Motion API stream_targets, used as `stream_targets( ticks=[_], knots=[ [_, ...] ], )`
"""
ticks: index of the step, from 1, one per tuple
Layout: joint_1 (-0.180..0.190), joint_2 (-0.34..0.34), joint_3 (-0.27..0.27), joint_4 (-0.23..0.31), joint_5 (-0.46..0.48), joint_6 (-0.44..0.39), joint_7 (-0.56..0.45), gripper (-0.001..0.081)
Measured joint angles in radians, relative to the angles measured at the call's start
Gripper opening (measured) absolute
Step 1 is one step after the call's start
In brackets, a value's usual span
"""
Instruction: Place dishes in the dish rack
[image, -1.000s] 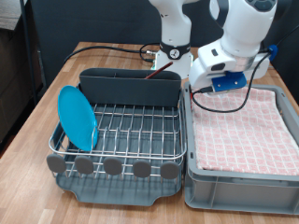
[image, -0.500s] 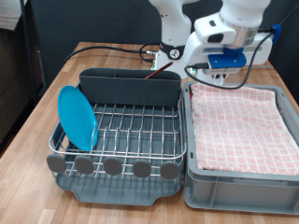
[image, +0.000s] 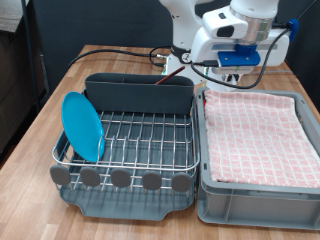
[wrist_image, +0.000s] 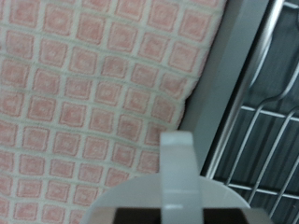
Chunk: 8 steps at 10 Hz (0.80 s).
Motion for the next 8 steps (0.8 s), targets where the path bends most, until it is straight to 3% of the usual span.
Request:
stream_targets(
  ticks=[5, 8],
  knots=[
    [-0.032, 0.069, -0.062, 0.079, 0.032, 0.121, -0.005, 0.0071],
    [-0.037, 0.151, -0.077, 0.149, 0.071, 0.165, 0.016, 0.0071]
  ],
)
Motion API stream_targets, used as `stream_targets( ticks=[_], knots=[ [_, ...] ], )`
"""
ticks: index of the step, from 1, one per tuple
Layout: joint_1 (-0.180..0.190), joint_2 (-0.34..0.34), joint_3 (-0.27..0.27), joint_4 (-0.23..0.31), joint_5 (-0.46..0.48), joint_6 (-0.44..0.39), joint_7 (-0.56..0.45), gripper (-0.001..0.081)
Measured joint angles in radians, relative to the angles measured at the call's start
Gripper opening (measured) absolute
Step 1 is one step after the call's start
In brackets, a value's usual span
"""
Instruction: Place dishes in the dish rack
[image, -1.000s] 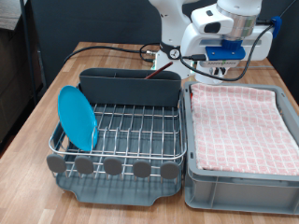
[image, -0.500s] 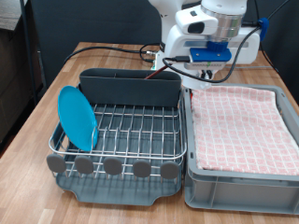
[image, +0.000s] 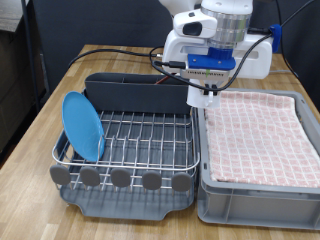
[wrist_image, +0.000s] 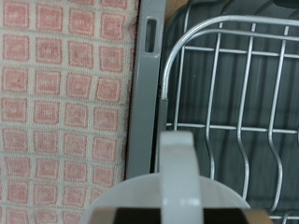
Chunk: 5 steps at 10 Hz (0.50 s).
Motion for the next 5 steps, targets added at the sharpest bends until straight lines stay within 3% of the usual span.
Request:
stream_targets(
  ticks=[2, 5],
  knots=[
    [0.0, 0.001, 0.0, 0.002, 0.0, 0.0, -0.017, 0.0071],
    [-0.029, 0.08, 0.0, 0.097, 0.057, 0.035, -0.105, 0.0071]
  ],
)
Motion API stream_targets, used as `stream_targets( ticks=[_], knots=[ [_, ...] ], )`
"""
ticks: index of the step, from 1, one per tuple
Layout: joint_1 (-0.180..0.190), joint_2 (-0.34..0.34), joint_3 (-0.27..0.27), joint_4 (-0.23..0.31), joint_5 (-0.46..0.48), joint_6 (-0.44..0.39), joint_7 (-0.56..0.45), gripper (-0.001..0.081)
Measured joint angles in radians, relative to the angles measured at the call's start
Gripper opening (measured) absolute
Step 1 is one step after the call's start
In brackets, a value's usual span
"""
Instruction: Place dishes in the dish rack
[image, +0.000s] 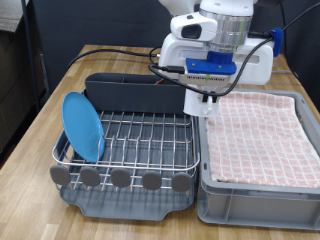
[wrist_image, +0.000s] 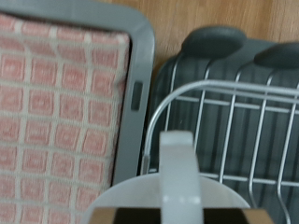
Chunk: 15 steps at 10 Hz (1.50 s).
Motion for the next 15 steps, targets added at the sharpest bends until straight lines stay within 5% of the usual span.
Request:
stream_targets(
  ticks=[7, 15],
  knots=[
    [-0.074, 0.242, 0.02, 0.266, 0.158, -0.001, -0.005, 0.0071],
    [-0.137, 0.401, 0.035, 0.426, 0.181, -0.072, 0.025, 0.0071]
  ],
)
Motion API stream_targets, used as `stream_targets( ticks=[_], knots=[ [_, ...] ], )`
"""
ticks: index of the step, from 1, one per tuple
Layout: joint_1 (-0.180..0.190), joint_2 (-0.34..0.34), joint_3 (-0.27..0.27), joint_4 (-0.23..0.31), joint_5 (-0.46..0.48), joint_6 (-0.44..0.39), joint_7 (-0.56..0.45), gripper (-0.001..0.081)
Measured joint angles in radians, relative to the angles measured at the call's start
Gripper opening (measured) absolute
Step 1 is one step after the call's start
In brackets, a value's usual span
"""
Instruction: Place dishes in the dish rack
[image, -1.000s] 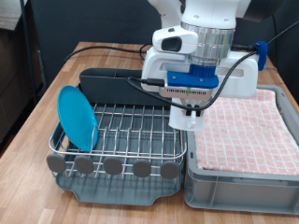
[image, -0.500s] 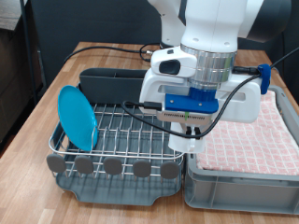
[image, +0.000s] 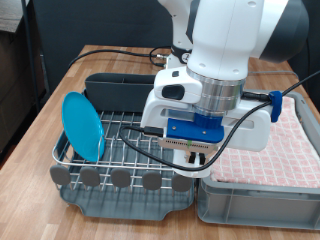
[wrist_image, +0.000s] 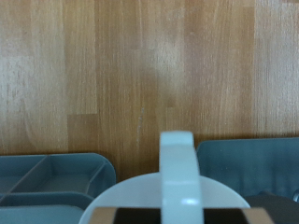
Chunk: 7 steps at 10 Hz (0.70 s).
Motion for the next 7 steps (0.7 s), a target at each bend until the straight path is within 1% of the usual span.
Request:
stream_targets(
  ticks=[4, 7],
  knots=[
    [-0.025, 0.022, 0.011, 0.003, 0.028, 0.004, -0.002, 0.0071],
    [-0.053, 0.042, 0.033, 0.003, 0.039, 0.033, -0.018, 0.0071]
  ],
)
